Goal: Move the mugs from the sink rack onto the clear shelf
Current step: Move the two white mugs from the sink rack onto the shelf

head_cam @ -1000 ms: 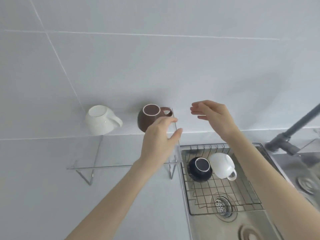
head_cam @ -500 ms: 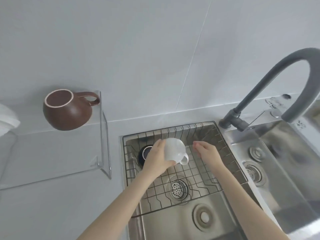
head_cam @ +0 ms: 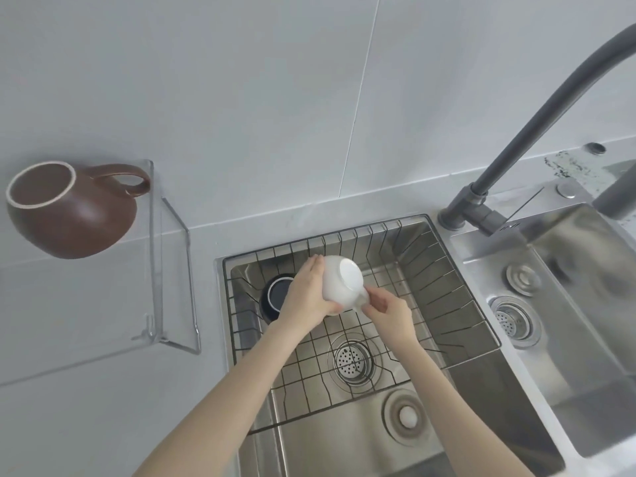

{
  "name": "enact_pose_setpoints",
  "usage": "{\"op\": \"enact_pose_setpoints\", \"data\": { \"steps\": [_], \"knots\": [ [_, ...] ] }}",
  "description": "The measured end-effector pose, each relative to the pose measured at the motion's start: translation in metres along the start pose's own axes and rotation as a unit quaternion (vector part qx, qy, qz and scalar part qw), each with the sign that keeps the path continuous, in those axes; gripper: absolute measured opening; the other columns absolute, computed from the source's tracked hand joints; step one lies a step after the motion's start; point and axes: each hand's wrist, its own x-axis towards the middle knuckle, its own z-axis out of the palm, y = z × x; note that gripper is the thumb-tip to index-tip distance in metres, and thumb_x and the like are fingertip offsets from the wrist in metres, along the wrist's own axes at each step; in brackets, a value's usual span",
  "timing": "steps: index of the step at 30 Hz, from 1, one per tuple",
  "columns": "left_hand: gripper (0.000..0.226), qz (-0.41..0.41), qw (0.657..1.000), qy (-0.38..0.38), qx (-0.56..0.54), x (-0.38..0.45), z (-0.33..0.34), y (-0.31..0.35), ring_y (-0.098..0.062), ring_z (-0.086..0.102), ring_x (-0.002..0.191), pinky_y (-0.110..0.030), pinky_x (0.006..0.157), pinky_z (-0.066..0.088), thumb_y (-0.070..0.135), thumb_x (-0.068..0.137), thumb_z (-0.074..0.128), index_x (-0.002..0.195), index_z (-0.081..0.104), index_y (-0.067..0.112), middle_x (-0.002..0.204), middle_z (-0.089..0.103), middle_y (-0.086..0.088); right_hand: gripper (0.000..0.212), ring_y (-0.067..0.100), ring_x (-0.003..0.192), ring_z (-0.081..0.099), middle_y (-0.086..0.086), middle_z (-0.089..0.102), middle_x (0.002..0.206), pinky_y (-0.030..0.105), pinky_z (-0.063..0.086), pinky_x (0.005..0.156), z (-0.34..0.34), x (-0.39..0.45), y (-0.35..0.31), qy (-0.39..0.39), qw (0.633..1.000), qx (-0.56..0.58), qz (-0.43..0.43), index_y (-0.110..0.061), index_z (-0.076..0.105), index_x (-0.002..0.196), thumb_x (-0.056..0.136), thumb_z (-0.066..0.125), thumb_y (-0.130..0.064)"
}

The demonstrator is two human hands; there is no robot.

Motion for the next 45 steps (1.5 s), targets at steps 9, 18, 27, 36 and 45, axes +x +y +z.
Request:
{"op": "enact_pose_setpoints", "data": {
  "steps": [9, 18, 27, 36, 45],
  "knots": [
    [0.08, 0.011, 0.997, 0.065, -0.049, -0.024, -0.038, 0.028, -0.028, 0.05, 0.117, -0.029, 0.089, 0.037, 0.024, 0.056, 0.082, 0.126, 0.045, 0.009, 0.126, 0.056, -0.008, 0.024, 0.002, 0.084, 0.062, -0.01, 0.069, 0.086, 0.004, 0.043, 0.075, -0.024, -0.015, -0.043, 0.027, 0.996, -0.049, -0.072, -0.021, 0.07, 0.103, 0.081, 0.063, -0.013],
    [0.074, 0.039, 0.96, 0.246, -0.13, -0.116, -0.149, 0.032, -0.019, 0.055, 0.101, -0.018, 0.075, 0.035, 0.028, 0.053, 0.084, 0.118, 0.052, 0.011, 0.109, 0.062, 0.001, 0.023, 0.004, 0.084, 0.062, -0.011, 0.069, 0.087, 0.003, 0.04, 0.071, -0.001, -0.074, -0.166, 0.008, 0.96, -0.092, -0.266, -0.023, 0.069, 0.105, 0.083, 0.062, -0.021],
    [0.068, 0.009, 0.936, 0.306, -0.174, -0.215, -0.247, -0.059, -0.018, 0.06, 0.1, -0.03, 0.086, 0.048, 0.031, 0.047, 0.08, 0.111, 0.056, 0.024, 0.102, 0.066, 0.005, 0.02, 0.017, 0.08, 0.066, 0.005, 0.075, 0.09, 0.026, 0.047, 0.077, 0.126, -0.139, -0.233, -0.077, 0.918, -0.109, -0.374, -0.019, 0.07, 0.101, 0.085, 0.06, -0.019],
    [0.075, -0.055, 0.937, 0.282, -0.198, -0.268, -0.297, -0.159, -0.013, 0.057, 0.11, -0.025, 0.091, 0.044, 0.031, 0.043, 0.08, 0.112, 0.051, 0.033, 0.108, 0.061, 0.016, 0.018, 0.029, 0.085, 0.065, 0.009, 0.074, 0.082, 0.036, 0.047, 0.075, 0.238, -0.173, -0.243, -0.139, 0.891, -0.147, -0.407, -0.017, 0.07, 0.096, 0.086, 0.055, -0.02],
    [0.1, -0.069, 0.953, 0.225, -0.191, -0.27, -0.318, -0.204, -0.011, 0.05, 0.119, -0.024, 0.101, 0.037, 0.033, 0.043, 0.079, 0.134, 0.041, 0.02, 0.118, 0.054, 0.013, 0.018, 0.035, 0.075, 0.061, 0.015, 0.072, 0.075, 0.041, 0.048, 0.071, 0.288, -0.175, -0.239, -0.121, 0.89, -0.16, -0.409, -0.009, 0.069, 0.089, 0.085, 0.057, -0.023]
  ]
}}
